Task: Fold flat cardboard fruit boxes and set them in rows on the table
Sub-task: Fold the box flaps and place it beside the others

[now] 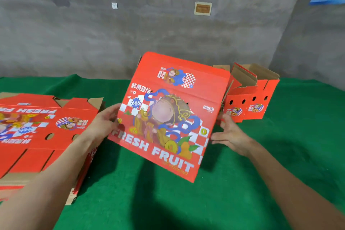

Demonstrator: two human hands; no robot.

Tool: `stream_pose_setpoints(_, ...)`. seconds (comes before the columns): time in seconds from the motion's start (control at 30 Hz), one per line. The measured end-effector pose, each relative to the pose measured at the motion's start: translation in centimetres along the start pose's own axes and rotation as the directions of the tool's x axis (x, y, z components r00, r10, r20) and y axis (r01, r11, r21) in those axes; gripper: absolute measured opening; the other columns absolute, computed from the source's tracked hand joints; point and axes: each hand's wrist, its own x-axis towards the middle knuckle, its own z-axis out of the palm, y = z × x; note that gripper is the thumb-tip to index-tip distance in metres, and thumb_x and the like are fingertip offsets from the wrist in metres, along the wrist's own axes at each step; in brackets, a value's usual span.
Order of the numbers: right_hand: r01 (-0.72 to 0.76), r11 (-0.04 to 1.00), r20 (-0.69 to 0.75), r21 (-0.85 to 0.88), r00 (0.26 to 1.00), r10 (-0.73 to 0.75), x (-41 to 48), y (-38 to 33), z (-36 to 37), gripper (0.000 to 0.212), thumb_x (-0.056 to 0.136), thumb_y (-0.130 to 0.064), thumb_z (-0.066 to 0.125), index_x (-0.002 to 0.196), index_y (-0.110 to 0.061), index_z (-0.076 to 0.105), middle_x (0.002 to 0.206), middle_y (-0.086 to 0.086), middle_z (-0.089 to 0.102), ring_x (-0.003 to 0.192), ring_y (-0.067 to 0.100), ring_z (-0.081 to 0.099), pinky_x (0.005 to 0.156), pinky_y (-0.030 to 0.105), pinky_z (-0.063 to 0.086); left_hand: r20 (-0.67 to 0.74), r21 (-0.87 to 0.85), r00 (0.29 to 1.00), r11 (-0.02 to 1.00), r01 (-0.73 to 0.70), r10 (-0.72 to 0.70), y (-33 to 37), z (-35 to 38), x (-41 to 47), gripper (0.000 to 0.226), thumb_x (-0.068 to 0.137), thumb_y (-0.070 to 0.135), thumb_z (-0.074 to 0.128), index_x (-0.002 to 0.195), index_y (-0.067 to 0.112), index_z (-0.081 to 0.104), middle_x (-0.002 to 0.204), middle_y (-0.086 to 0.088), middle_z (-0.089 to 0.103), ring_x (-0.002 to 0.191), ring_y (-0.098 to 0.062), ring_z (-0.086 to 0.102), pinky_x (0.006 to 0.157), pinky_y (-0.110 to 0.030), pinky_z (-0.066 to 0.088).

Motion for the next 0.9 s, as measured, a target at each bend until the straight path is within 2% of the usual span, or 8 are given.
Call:
stream_pose_setpoints(0.1,0.026,0.999,-0.008,-0.031,1.0,-0.026,-0.1,0.3,0.9,0.05,0.073,0.011,0.072,0.109,-0.004,0.039,0.117,0.015,0.055,0.077,0.024,0.068,0.065,0.029,0.055,-0.06,0.187,0.998,0.982,-0.019,0.03,-1.1,1.6,0.4,0.052,0.078,-0.02,0.055,0.12,0.011,0.052,0.095,0.008,0.064,0.085,-0.004,0.063,0.06,-0.014,0.047)
stream_pose_setpoints(0.17,0.032,0.997,-0.048,-0.063,0.998,-0.036,-0.1,1.1,1.5,0.043,0.074,0.013,0.07,0.093,-0.006,0.036,0.103,0.017,0.061,0.07,0.025,0.065,0.064,0.029,0.053,-0.042,0.143,0.999,0.989,0.04,-0.034,-1.5,3.0,0.6,0.048,0.084,-0.006,0.062,0.125,0.013,0.048,0.098,0.003,0.063,0.091,-0.016,0.063,0.062,-0.018,0.047)
stream_pose_setpoints(0.3,0.045,0.961,-0.096,-0.274,0.993,-0.074,0.2,4.6,3.3,0.049,0.076,0.004,0.074,0.081,-0.017,0.03,0.071,0.009,0.066,0.068,0.019,0.064,0.065,0.027,0.05,0.1,0.022,0.99,0.995,0.096,-0.098,-0.6,6.5,0.9,0.052,0.092,0.014,0.06,0.14,0.021,0.041,0.115,0.008,0.059,0.097,-0.006,0.055,0.079,-0.022,0.044)
stream_pose_setpoints(0.37,0.041,0.895,-0.117,-0.443,0.988,-0.103,0.7,6.8,4.4,0.045,0.075,0.003,0.073,0.08,-0.019,0.034,0.084,0.007,0.057,0.075,0.019,0.063,0.069,0.026,0.052,0.19,0.058,0.979,0.996,0.068,-0.078,0.2,8.7,0.9,0.059,0.094,0.02,0.056,0.146,0.025,0.031,0.136,0.008,0.049,0.115,-0.008,0.049,0.096,-0.032,0.041)
stream_pose_setpoints(0.5,0.027,0.816,-0.151,-0.578,0.979,-0.14,0.7,10.3,4.9,0.036,0.077,0.005,0.068,0.1,-0.016,0.051,0.117,0.005,0.04,0.102,0.025,0.057,0.096,0.041,0.047,0.256,0.055,0.959,0.988,-0.143,0.125,1.6,11.5,1.2,0.069,0.095,0.012,0.053,0.148,0.031,0.014,0.142,0.014,0.033,0.123,0.004,0.042,0.105,-0.025,0.035)
stream_pose_setpoints(0.6,0.054,0.732,-0.118,-0.68,0.976,-0.182,-0.1,12.1,4.7,0.067,0.084,-0.002,0.063,0.135,-0.04,0.04,0.154,0.006,0.009,0.128,0.017,0.044,0.111,0.029,0.033,0.325,0.282,0.914,0.898,-0.338,0.242,1.6,12.7,2.0,0.067,0.096,0.01,0.05,0.148,0.032,0.014,0.157,0.002,0.016,0.147,-0.018,0.008,0.118,-0.037,0.018)
stream_pose_setpoints(0.77,0.01,0.509,-0.079,-0.861,0.985,-0.154,0.7,14.1,6.2,0.082,0.093,-0.014,0.05,0.139,-0.062,0.002,0.153,0.008,-0.03,0.133,0.03,0.042,0.102,0.03,0.043,0.378,0.447,0.877,0.771,-0.454,0.297,1.1,15.4,4.3,0.052,0.097,0.021,0.049,0.144,0.034,0.032,0.158,-0.016,0.0,0.144,-0.016,-0.018,0.11,-0.02,0.009)
stream_pose_setpoints(0.9,-0.069,0.456,-0.15,-0.887,0.978,-0.142,3.8,14.6,6.3,0.077,0.093,-0.018,0.049,0.143,-0.056,0.005,0.151,0.013,-0.032,0.137,0.034,0.034,0.1,0.032,0.045,0.295,0.412,0.915,0.827,-0.382,0.276,0.7,16.1,7.3,0.004,0.092,0.021,0.058,0.093,0.021,0.054,0.156,-0.015,0.018,0.145,-0.01,-0.013,0.098,-0.012,0.019)
